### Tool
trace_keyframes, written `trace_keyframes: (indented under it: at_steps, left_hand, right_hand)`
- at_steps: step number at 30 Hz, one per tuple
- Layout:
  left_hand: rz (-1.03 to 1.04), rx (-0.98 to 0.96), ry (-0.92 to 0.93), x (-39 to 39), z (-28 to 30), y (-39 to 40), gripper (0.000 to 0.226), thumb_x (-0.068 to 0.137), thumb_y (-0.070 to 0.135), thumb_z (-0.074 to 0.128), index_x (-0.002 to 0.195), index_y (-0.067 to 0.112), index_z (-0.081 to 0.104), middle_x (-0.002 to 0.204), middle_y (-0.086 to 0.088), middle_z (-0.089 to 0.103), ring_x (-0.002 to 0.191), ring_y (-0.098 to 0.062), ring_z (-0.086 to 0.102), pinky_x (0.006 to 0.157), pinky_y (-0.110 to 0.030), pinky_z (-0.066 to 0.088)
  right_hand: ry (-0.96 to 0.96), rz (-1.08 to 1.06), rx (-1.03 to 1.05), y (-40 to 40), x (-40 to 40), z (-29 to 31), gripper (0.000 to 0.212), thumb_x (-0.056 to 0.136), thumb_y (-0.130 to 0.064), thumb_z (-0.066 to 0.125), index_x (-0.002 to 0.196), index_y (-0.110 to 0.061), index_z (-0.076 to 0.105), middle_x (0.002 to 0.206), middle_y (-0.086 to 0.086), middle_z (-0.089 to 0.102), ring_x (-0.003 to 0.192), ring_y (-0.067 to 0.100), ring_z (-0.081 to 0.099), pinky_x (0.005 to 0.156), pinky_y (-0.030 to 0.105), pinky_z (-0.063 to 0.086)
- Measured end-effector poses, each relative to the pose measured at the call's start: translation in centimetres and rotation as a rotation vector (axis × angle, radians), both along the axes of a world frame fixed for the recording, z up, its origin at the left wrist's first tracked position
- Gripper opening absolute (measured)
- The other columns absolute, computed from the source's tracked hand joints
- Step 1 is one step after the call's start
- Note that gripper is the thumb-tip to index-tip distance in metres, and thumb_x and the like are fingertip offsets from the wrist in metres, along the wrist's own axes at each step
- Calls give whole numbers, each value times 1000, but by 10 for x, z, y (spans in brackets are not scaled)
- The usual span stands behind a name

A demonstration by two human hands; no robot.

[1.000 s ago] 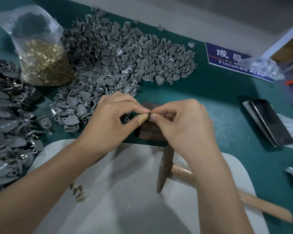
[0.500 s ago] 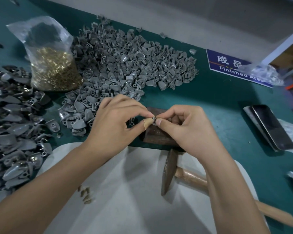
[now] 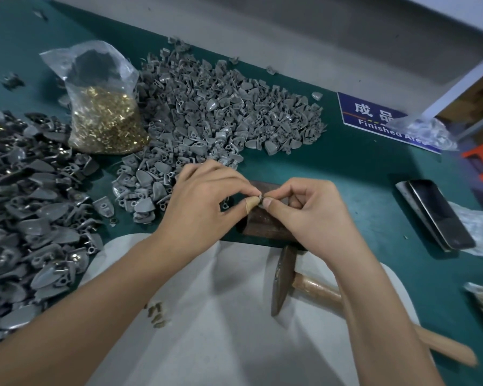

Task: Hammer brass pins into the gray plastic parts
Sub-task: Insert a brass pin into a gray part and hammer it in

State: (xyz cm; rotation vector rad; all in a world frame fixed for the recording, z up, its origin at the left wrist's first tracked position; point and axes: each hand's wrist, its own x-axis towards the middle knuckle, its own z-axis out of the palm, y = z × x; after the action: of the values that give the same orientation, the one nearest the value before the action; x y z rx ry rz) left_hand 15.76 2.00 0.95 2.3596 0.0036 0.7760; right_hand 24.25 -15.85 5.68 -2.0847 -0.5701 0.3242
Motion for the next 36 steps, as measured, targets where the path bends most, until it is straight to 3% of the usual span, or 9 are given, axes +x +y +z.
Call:
trace_keyframes:
  at_steps: [5, 11, 15, 19, 23, 25, 29, 32, 36]
  left_hand:
    - [-3, -18, 6, -1, 0, -1, 12, 91, 41, 74, 98, 33, 78, 99, 22, 69, 101, -7, 58, 92, -44, 40]
    - [-1, -32, 24, 0, 2, 1, 10, 90, 40, 74, 98, 35, 78, 99, 25, 69, 104, -3, 56, 94, -42, 39]
    - [-7, -28, 25, 0, 0, 2, 9, 90, 38, 74, 98, 36, 77, 99, 26, 68, 104, -3, 56, 94, -40, 39]
    - [-17, 19, 40, 1, 5, 0, 9, 90, 38, 74, 98, 35, 77, 99, 25, 68, 103, -3, 56, 93, -38, 37]
    - [-20, 55, 50, 0, 8, 2, 11, 91, 40, 72, 99, 35, 77, 99, 25, 67, 103, -2, 54, 92, -35, 35]
    - [-18, 57, 50, -1, 7, 3, 12, 91, 40, 71, 100, 34, 76, 99, 25, 67, 103, -2, 53, 91, -35, 35]
    - [-24, 43, 56, -2, 7, 0, 12, 91, 40, 70, 100, 34, 76, 98, 25, 66, 102, -3, 53, 90, -36, 35]
    - [-37, 47, 73, -3, 12, -1, 11, 91, 36, 72, 99, 31, 77, 98, 21, 67, 101, -6, 54, 91, -32, 32]
    - [-79, 110, 128, -2, 20, 1, 13, 93, 34, 68, 102, 27, 75, 102, 15, 66, 101, -11, 56, 94, -36, 37]
  right_hand:
    - [-66, -21, 31, 0, -4, -6, 12, 87, -18, 80, 76, -25, 78, 45, -13, 38, 46, 6, 30, 47, 18, 24]
    - [-188, -117, 260, -23, -24, -5, 11, 92, -23, 76, 100, -31, 80, 87, -12, 75, 82, 7, 67, 73, 13, 48]
    - [-344, -45, 73, -53, -30, 0, 15, 95, -21, 71, 87, -34, 74, 82, -11, 68, 81, 13, 61, 69, 13, 41]
    - [-397, 80, -224, -99, -52, -8, 11, 94, -48, 67, 99, -39, 72, 94, -17, 64, 90, 10, 59, 75, 17, 42]
    - [-586, 63, -403, -116, -77, -30, 28, 97, -40, 68, 115, -20, 76, 102, -5, 60, 91, 23, 59, 75, 44, 54]
    - [-667, 85, -477, -115, -87, -28, 34, 96, -41, 56, 112, -18, 75, 98, -2, 61, 84, 26, 61, 67, 43, 55]
    - [-523, 16, -566, -116, -101, -9, 36, 99, -54, 34, 114, -37, 62, 103, -13, 60, 80, 17, 66, 58, 39, 52]
    - [-314, -93, -275, -118, -94, 9, 30, 102, -58, 29, 101, -44, 56, 90, -18, 62, 73, 8, 58, 61, 21, 44]
    - [-155, -93, -123, -97, -75, 39, 36, 94, -70, 39, 98, -41, 59, 69, -10, 59, 55, 7, 47, 52, 24, 39]
